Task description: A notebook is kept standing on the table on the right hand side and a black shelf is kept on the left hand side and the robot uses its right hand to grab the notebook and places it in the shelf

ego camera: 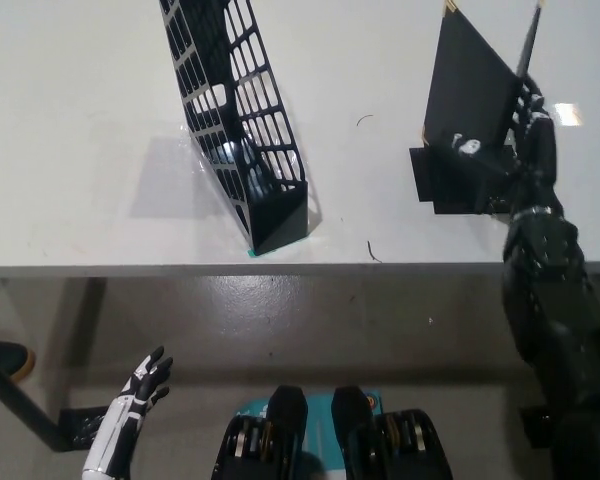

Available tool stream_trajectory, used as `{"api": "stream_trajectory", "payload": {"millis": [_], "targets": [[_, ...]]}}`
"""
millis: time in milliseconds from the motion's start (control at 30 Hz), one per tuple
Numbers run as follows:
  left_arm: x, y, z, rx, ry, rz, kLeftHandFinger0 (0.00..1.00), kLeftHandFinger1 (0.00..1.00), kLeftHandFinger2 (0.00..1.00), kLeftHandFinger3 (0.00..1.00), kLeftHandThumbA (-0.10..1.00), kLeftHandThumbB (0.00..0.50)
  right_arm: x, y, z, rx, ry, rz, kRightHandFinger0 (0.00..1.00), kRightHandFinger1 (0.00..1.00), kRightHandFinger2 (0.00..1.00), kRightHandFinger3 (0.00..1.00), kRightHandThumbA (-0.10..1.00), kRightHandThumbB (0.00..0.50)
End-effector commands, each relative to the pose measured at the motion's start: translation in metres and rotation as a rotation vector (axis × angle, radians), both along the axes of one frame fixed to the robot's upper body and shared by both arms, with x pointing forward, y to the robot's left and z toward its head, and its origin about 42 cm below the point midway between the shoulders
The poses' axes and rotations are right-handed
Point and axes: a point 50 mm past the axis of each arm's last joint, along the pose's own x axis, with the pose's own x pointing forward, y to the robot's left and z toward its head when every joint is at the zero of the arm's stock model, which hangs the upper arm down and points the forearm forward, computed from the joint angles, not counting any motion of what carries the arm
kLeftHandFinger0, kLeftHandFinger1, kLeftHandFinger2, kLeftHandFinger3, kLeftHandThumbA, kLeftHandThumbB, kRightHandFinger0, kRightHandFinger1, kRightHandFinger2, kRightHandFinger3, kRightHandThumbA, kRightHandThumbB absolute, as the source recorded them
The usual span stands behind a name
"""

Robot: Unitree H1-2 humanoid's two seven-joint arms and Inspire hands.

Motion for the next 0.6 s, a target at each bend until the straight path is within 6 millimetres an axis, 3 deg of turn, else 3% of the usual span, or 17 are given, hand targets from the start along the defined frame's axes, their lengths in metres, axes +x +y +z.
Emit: {"api": "stream_trajectory", "payload": {"millis": [0,33,67,100,133,167,200,267,300,400,467,567], "targets": [[-0.001,-0.002,0.005,-0.001,-0.040,-0.009,1.00,1.00,1.00,1.00,1.00,0.075,0.028,0.012,0.062,0.158,-0.140,0.033,1.00,1.00,1.00,1.00,1.00,0.391],[-0.001,-0.002,0.005,0.000,-0.043,-0.010,1.00,1.00,1.00,1.00,1.00,0.062,0.031,0.016,0.066,0.189,-0.119,-0.003,1.00,1.00,1.00,1.00,0.97,0.385],[0.000,-0.002,0.005,-0.004,-0.047,-0.010,1.00,1.00,1.00,1.00,1.00,0.052,0.034,0.020,0.071,0.210,-0.058,-0.086,1.00,1.00,1.00,1.00,0.80,0.346],[0.001,-0.002,0.005,-0.005,-0.048,-0.009,1.00,1.00,1.00,1.00,1.00,0.049,0.035,0.021,0.073,0.218,-0.043,-0.106,0.87,0.79,0.95,1.00,0.74,0.361],[0.002,-0.002,0.006,-0.009,-0.049,-0.011,1.00,1.00,1.00,1.00,1.00,0.049,0.036,0.027,0.079,0.250,-0.010,-0.203,0.15,0.16,0.33,0.36,0.16,0.231],[0.002,-0.002,0.007,-0.009,-0.048,-0.014,1.00,1.00,1.00,1.00,1.00,0.054,0.036,0.029,0.080,0.254,-0.008,-0.220,0.01,0.07,0.29,0.15,-0.09,0.230],[0.002,-0.001,0.008,-0.006,-0.048,-0.013,1.00,1.00,1.00,1.00,1.00,0.057,0.036,0.032,0.080,0.285,-0.027,-0.203,0.00,0.00,0.28,0.16,-0.10,0.156],[0.003,-0.001,0.009,-0.001,-0.056,-0.010,1.00,1.00,1.00,1.00,1.00,0.049,0.035,0.034,0.077,0.273,-0.040,-0.198,0.00,0.00,0.40,0.42,-0.10,0.106],[0.003,-0.001,0.009,-0.005,-0.054,-0.012,1.00,1.00,1.00,1.00,1.00,0.049,0.034,0.035,0.076,0.271,-0.046,-0.191,0.00,0.02,0.44,0.48,-0.10,0.089],[0.002,0.001,0.008,-0.001,-0.053,-0.014,1.00,1.00,1.00,1.00,1.00,0.060,0.033,0.039,0.075,0.257,-0.059,-0.182,0.00,0.03,0.48,0.52,-0.10,0.088],[0.002,0.000,0.009,-0.001,-0.050,-0.012,1.00,1.00,1.00,1.00,1.00,0.071,0.032,0.039,0.073,0.225,-0.064,-0.179,0.00,0.13,0.56,0.60,-0.10,0.110],[0.003,0.001,0.008,-0.005,-0.052,-0.016,1.00,1.00,1.00,1.00,1.00,0.078,0.031,0.039,0.074,0.165,-0.077,-0.187,0.00,0.14,0.56,0.62,-0.10,0.120]]}}
